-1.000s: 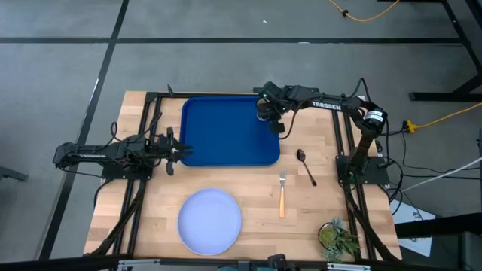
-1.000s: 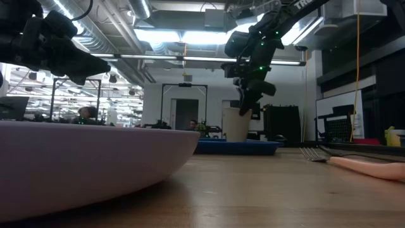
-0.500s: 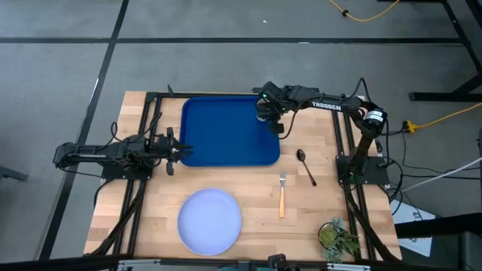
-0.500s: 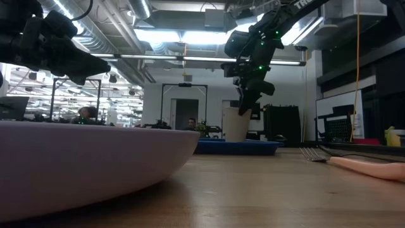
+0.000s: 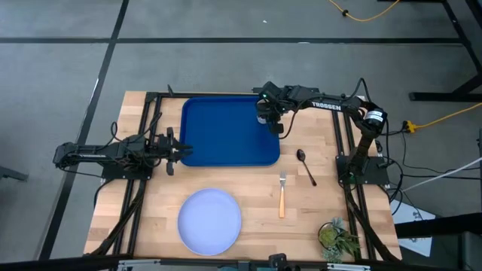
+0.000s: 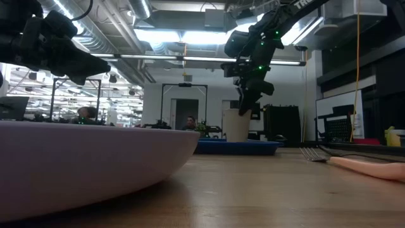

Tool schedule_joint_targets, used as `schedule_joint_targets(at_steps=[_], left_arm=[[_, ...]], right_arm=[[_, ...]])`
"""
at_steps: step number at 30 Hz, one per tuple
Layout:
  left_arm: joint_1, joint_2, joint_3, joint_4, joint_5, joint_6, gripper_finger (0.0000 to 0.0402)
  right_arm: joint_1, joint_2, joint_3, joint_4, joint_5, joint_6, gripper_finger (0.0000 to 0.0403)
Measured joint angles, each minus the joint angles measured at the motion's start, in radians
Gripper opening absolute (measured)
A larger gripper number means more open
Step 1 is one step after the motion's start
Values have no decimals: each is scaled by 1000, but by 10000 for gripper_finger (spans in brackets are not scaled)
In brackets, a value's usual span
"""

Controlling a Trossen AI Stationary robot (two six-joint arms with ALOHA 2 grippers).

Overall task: Pick and place plate/cup/fork/spoon on tray
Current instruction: Put the beige cup on the blue tray, then put the light blue plate on the blue tray

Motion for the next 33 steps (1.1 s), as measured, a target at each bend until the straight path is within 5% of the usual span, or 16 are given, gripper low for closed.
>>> schedule_joint_targets(at_steps=[24,33], left_arm=[[0,0,0,0,0,0,79],[0,0,0,0,0,0,79]], right_arm=[[57,-5,0,0,56,-3,90],[106,-72,0,27,189,-4,90]])
